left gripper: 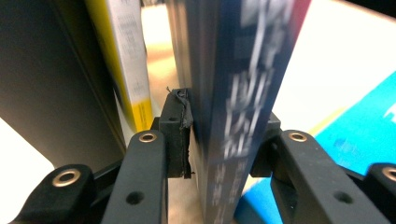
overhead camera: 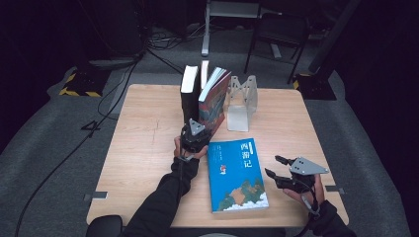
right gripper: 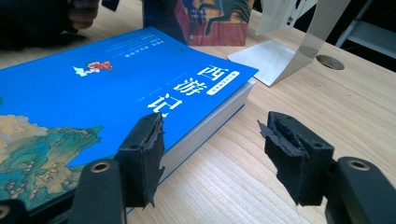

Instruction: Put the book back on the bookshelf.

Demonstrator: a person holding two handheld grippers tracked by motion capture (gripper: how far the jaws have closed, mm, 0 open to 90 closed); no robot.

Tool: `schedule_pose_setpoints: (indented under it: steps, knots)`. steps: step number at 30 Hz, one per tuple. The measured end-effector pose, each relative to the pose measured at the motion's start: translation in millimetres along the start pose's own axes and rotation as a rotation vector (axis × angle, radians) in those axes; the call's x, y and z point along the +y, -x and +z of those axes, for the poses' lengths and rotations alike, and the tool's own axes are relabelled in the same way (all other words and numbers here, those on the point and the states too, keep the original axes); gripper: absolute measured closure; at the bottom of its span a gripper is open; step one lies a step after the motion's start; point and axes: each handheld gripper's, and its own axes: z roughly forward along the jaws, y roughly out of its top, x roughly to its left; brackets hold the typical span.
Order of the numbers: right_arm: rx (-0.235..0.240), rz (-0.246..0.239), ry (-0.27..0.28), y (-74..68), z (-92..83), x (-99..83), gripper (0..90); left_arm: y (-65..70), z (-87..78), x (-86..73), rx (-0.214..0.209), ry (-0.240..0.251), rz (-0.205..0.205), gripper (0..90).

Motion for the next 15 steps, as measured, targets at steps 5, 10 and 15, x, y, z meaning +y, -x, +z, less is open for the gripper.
schedule_pose_setpoints:
  steps: [5,10,15]
  knots:
    - [0.004,-0.008,0.002,-0.4,0.6,0.3,37.6,3.3,9.6,3.3,0.001,-0.019,0.001,70.2]
    - [-0.001,0.001,0.003,0.3,0.1,-0.1,37.6,13.1,20.9,11.3,0.010,-0.025,0.005,71.9]
    - [-0.002,-0.005,0.007,0.7,-0.4,-0.2,37.6,22.1,32.1,21.6,0.028,-0.050,0.023,71.7]
